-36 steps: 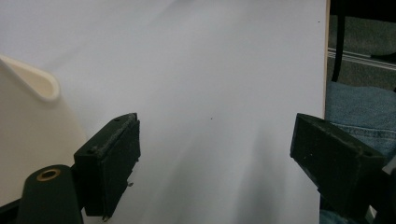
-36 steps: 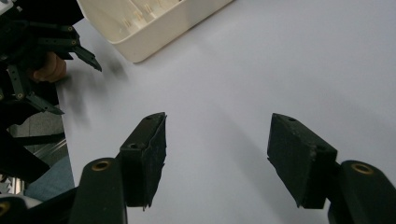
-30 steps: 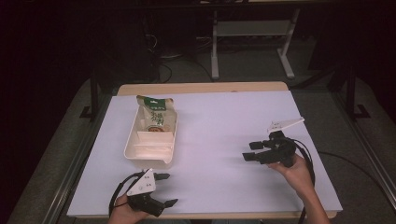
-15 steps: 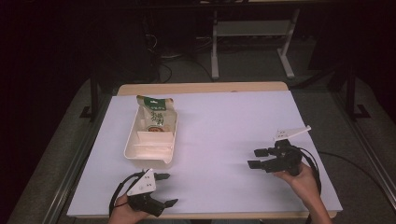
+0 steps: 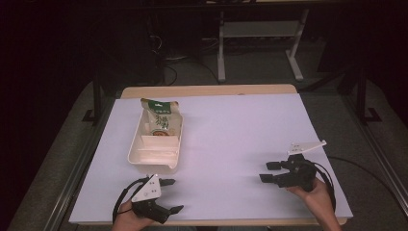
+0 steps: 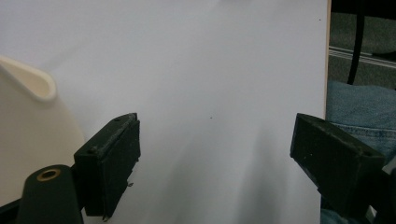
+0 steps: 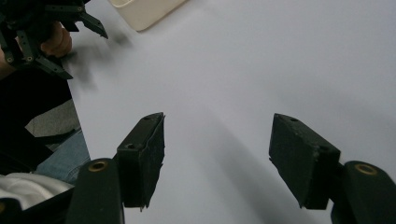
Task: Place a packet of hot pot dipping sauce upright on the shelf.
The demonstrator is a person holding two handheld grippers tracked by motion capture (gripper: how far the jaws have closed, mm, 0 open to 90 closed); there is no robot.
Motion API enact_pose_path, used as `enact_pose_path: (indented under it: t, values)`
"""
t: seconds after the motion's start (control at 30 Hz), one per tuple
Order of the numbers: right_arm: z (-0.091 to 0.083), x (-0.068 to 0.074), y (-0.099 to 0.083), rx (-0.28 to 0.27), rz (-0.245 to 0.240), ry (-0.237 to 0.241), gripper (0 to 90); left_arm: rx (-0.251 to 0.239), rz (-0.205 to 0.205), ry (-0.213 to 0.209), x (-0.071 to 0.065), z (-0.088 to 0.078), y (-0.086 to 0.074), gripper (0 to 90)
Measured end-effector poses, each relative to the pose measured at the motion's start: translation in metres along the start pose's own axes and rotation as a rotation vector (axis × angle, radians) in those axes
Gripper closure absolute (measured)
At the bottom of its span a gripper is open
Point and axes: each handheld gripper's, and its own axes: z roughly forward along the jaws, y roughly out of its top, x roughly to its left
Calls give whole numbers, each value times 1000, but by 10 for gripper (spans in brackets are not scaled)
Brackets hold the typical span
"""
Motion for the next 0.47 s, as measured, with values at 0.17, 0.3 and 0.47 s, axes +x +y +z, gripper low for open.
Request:
enact_pose_path:
  t: [0.17,0.3,0.47]
  values:
    - [-4,1,-6,-10,8,-7,341,-1,-1,1,0,0,0,157]
    - [-6,3,-14,-15,12,-14,332,0,1,0,0,0,0,156]
    - [-5,9,-22,-16,2,-46,302,-3,4,-4,-1,0,1,156]
